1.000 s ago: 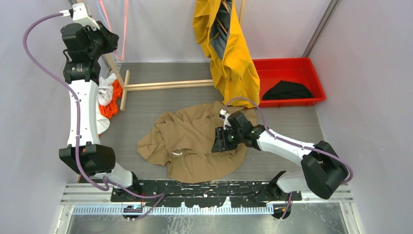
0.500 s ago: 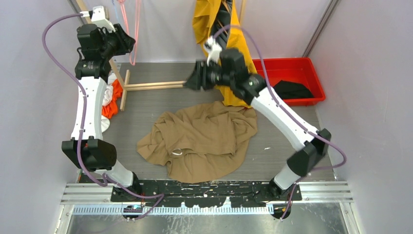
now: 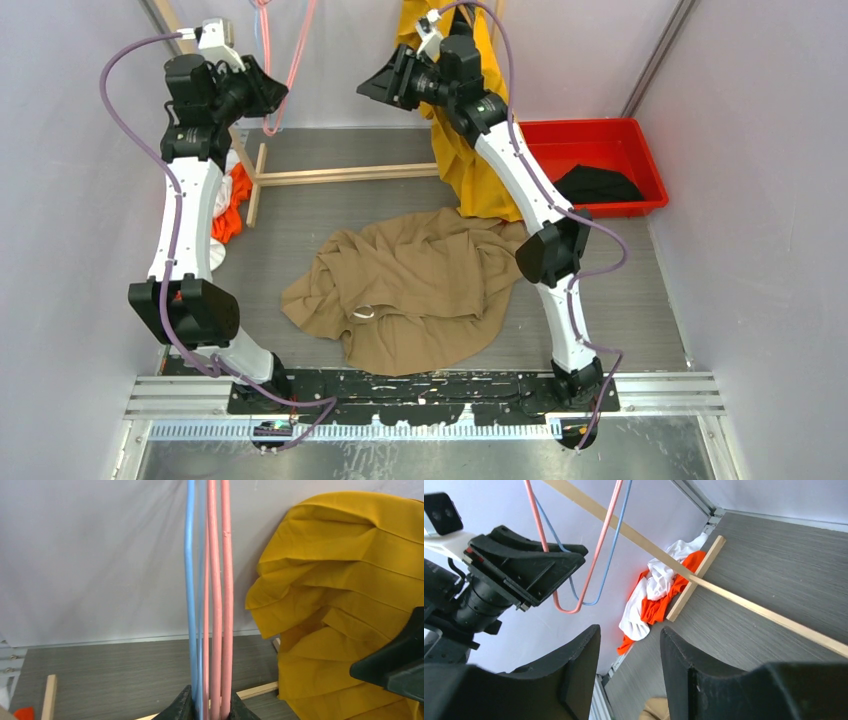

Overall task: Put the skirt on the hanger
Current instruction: Move the hanger to the clothesline.

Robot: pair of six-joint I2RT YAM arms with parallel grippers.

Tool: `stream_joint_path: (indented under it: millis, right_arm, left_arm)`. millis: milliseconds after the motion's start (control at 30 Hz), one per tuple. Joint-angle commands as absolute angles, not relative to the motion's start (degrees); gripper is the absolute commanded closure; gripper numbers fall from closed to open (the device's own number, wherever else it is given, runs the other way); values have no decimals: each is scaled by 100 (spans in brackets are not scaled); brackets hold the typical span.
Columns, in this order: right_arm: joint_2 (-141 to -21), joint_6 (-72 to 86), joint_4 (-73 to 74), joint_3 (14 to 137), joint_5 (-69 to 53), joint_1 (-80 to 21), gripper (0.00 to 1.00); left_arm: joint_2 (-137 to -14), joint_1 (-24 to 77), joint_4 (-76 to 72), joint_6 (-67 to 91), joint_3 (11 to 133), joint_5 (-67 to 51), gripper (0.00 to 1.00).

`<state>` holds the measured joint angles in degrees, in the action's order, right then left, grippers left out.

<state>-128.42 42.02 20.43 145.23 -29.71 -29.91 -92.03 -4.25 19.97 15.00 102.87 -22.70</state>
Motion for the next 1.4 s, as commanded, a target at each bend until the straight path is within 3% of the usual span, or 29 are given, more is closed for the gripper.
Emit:
stream_joint_path:
  millis: [0, 467, 867, 1367]
  right_arm:
    - [-12292, 4789, 851, 14371, -3251, -2898, 47]
    - [-11852, 4420, 785, 13796, -2879, -3481, 48]
    - [-12149, 3892, 1437, 14343, -2342, -3648, 48]
    - [-12731, 4084, 1070, 14886, -2544, -3622, 53]
  left_arm:
    - [-9226, -251, 1551, 1480, 10398, -2694, 72]
    - [-9248, 544, 2154, 1186, 10583, -2433, 70]
    - [-8706, 499, 2084, 1157, 9872, -2668, 43]
    - [-8496, 273, 1739, 1377, 9397, -3939, 44]
